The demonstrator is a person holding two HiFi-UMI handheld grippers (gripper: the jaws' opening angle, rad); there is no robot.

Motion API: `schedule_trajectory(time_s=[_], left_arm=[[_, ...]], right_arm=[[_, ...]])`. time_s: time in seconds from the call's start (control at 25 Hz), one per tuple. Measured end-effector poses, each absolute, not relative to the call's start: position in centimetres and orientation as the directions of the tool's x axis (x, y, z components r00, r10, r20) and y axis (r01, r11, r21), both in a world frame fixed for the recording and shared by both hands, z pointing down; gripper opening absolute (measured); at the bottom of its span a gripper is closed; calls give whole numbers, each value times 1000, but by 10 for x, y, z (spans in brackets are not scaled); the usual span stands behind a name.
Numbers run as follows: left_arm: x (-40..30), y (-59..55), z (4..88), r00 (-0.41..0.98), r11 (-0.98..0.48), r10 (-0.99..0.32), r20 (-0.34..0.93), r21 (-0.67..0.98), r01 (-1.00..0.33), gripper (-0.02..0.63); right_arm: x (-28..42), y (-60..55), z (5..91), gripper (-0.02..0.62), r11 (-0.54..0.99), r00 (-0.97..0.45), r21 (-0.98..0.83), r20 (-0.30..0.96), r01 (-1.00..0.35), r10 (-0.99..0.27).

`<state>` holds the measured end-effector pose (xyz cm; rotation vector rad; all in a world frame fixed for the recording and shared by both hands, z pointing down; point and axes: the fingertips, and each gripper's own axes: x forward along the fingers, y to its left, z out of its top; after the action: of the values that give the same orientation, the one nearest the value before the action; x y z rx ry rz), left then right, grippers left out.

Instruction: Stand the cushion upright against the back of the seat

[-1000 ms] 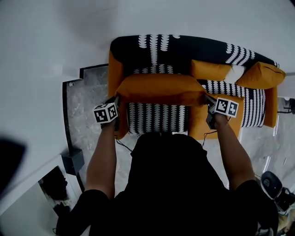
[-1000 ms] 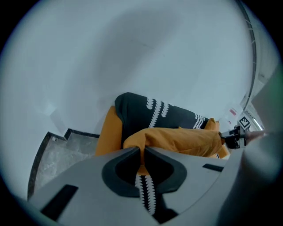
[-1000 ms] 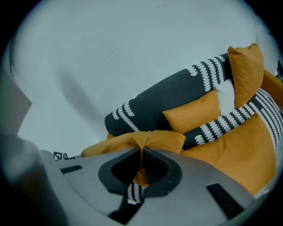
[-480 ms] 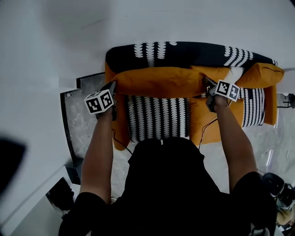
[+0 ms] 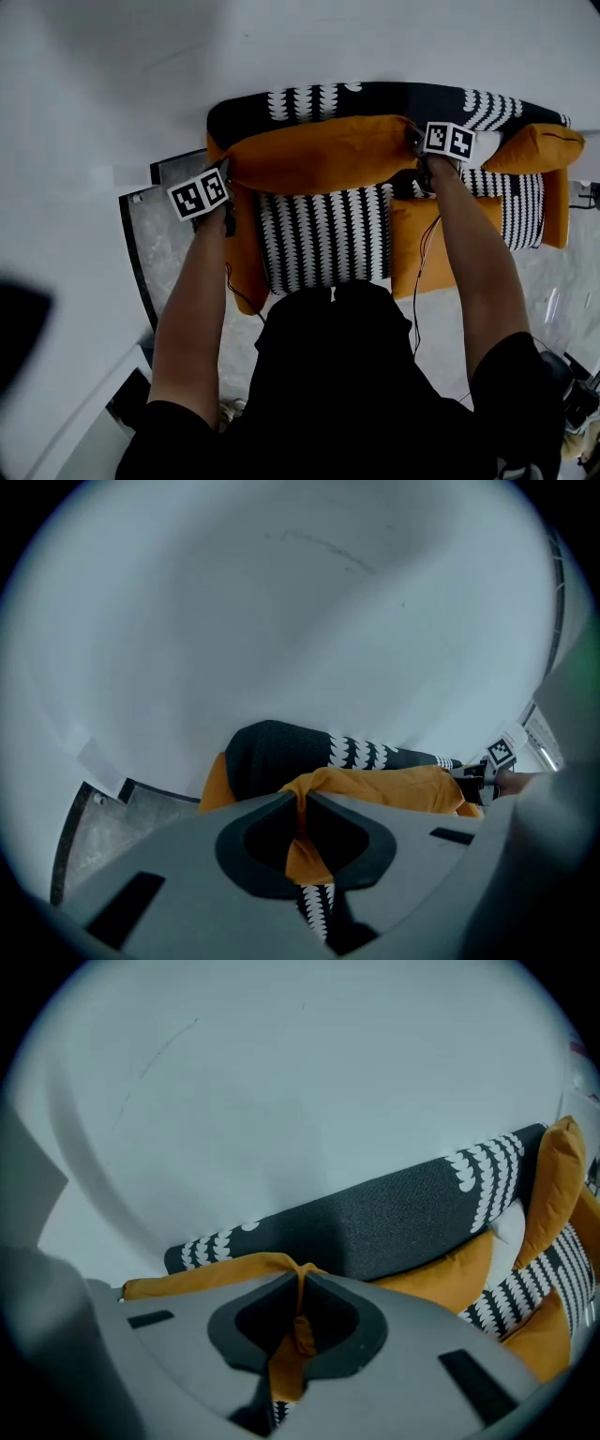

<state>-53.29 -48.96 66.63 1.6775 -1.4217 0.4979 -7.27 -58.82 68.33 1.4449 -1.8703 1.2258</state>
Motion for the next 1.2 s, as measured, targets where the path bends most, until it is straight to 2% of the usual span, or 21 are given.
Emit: schedule_trajectory(time_s=[0.32, 0.4, 0.48, 0.64, 0.84, 0.92, 1.04, 1.2], left_arm=[[-532, -511, 671, 274, -53, -580, 767, 300, -952, 41], [-531, -511, 666, 261, -85, -584, 769, 262, -961, 65], [-535, -510, 658, 241, -113, -596, 766, 217, -970, 91], [-550, -502, 626, 195, -136, -661, 725, 140, -981, 94], [-541, -477, 602, 256, -169, -672, 694, 193, -966, 94], [-531, -467, 596, 293, -193, -662, 690, 221, -956, 94], [-513, -457, 591, 331, -228, -648, 686, 240, -944, 94], [-490, -448, 581, 366, -239, -653, 663, 278, -930, 92]], right_arm=[[-75, -611, 695, 46, 78, -292, -291, 829, -953, -476], [-75, -612, 695, 46, 87, -281, -273, 837, -958, -470], [-76, -612, 696, 46, 92, -267, -254, 842, -963, -468], [-78, -615, 697, 46, 122, -233, -199, 856, -972, -462], [-77, -616, 693, 49, 205, -159, -71, 879, -976, -450], [-77, -616, 684, 79, 227, -139, -35, 875, -973, -463], [-78, -618, 660, 129, 239, -156, -35, 847, -970, -508], [-83, -610, 623, 133, 255, -191, -46, 792, -966, -580]])
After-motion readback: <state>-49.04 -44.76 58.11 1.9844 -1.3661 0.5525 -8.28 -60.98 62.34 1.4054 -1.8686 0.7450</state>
